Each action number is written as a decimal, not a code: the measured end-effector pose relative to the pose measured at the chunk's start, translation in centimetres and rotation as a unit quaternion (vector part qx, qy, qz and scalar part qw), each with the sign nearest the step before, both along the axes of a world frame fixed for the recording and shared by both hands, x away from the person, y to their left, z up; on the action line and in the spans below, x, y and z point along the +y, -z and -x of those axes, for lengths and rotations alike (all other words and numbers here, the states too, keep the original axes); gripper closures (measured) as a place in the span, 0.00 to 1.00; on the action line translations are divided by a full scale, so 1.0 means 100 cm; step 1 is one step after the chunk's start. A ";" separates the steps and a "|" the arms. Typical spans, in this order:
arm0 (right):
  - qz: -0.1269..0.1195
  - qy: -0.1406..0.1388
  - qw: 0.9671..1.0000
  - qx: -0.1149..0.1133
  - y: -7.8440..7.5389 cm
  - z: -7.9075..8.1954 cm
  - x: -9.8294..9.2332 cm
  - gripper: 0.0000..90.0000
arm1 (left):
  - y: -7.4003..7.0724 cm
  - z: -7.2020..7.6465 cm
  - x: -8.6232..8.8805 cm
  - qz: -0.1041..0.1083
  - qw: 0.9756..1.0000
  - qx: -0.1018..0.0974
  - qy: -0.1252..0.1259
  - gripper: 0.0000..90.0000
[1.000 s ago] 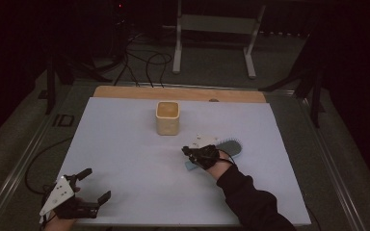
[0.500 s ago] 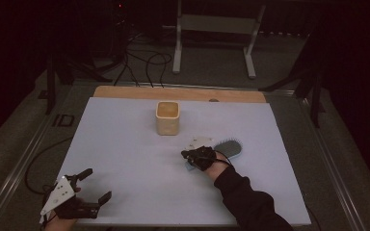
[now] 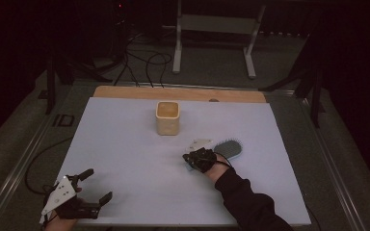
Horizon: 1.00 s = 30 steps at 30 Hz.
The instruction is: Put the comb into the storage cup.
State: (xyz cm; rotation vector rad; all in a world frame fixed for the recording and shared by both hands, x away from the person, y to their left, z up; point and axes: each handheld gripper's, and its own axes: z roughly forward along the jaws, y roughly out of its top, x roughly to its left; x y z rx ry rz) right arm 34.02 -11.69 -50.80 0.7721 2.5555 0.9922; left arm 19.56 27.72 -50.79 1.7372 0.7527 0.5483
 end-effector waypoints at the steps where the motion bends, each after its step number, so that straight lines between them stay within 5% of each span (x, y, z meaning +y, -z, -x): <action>1: 0.000 0.000 1.000 0.000 0.000 0.000 0.000 1.00 | 0.000 0.000 0.000 0.000 1.000 0.000 0.000 0.00; 30: 0.009 -0.006 1.000 0.027 0.002 0.040 -0.034 1.00 | 0.000 0.000 0.000 0.001 1.000 0.002 0.000 0.00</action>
